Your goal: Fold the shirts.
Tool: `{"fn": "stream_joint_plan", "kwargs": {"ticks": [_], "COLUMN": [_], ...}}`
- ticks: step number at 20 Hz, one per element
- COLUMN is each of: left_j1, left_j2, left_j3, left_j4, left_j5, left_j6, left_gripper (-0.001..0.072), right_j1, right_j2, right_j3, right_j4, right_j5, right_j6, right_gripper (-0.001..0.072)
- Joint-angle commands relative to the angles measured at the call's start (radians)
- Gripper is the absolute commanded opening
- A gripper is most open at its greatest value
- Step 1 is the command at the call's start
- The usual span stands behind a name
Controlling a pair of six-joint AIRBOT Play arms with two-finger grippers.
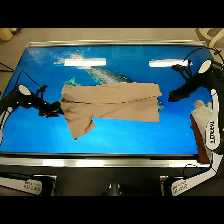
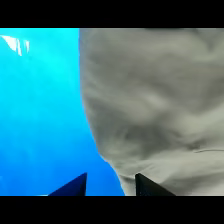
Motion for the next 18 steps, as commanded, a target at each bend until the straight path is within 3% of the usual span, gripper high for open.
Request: {"fn": "stream_joint_plan", "kwargs": {"ticks": [1,4,6,7,8,18], "left_j1": [-0.010,-0.027,-0.035,-0.035,-0.035,-0.035], "left_j2": [-0.003,-0.026,-0.035,-0.034,-0.031,0.021], "left_j3": [-0.014,-0.014,-0.014,-0.013,-0.013,-0.009], "left_j4": [-0.025,-0.025,-0.025,-0.025,-0.025,-0.025], "left_j5": [0.066,0.074,0.080,0.080,0.080,0.079], "left_j6": [0.003,0.000,-0.002,-0.005,-0.004,0.018], "left_gripper": [0.0395,0.0358,0.0230,0.0092,0.0028,0.0028], "right_j1": [0.000,0.001,0.001,0.001,0.001,0.003], "right_j2": [0.000,0.000,0.000,0.000,0.000,0.000], "right_j3": [-0.014,-0.074,-0.127,-0.147,-0.166,-0.369], "right_j4": [-0.067,-0.065,-0.031,0.005,0.032,0.190], "right_j5": [0.056,0.057,0.067,0.067,0.064,-0.055], "right_j6": [0.028,0.035,0.034,0.033,0.030,0.068], "right_gripper": [0.0440,0.0441,0.0483,0.0516,0.0542,0.0528]}}
